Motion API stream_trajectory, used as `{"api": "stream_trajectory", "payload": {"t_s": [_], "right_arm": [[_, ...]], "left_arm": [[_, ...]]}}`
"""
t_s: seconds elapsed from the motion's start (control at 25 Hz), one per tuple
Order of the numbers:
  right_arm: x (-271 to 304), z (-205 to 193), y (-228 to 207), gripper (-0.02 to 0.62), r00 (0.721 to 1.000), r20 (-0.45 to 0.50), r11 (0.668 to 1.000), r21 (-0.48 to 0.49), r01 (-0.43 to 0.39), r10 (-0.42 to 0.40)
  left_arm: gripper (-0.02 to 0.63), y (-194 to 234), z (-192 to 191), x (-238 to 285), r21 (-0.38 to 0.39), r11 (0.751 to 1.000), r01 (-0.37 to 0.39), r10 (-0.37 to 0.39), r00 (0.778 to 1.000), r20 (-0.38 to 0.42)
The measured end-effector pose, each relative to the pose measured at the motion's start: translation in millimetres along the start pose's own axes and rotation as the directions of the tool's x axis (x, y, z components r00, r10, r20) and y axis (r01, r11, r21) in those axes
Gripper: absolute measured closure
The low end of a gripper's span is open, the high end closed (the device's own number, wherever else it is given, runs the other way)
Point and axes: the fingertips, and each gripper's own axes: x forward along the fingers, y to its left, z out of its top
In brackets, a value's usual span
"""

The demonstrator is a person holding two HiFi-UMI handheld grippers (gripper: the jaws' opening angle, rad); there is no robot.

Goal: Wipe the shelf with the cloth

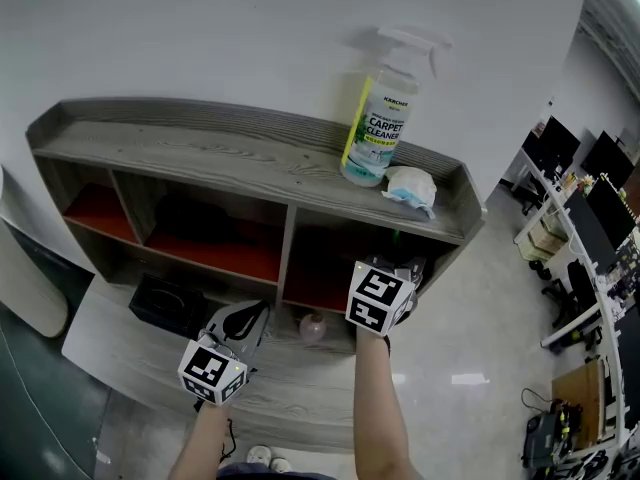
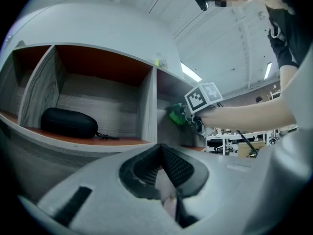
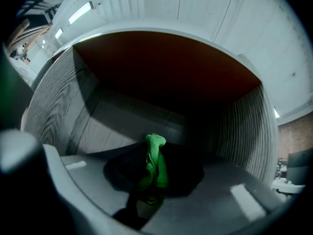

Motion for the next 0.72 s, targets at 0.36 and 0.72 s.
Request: {"api": "stream_trajectory", "payload": {"t_s": [0.36, 0.72], "right_arm": [[-11, 19, 18, 0.500, 0.996, 0.065, 0.998, 0.013, -0.056, 0.055], [-21, 27, 143, 0.500, 0.935, 0.059, 0.936, -0.069, -0.346, 0.350]], "left_arm": [[0.607, 3, 0, -3, -0.004, 1.000, -0.003, 0.003, 1.000, 0.001], [0.607, 17, 3, -23, 0.000, 0.999, -0.051, 0.051, 0.999, 0.005]]}}
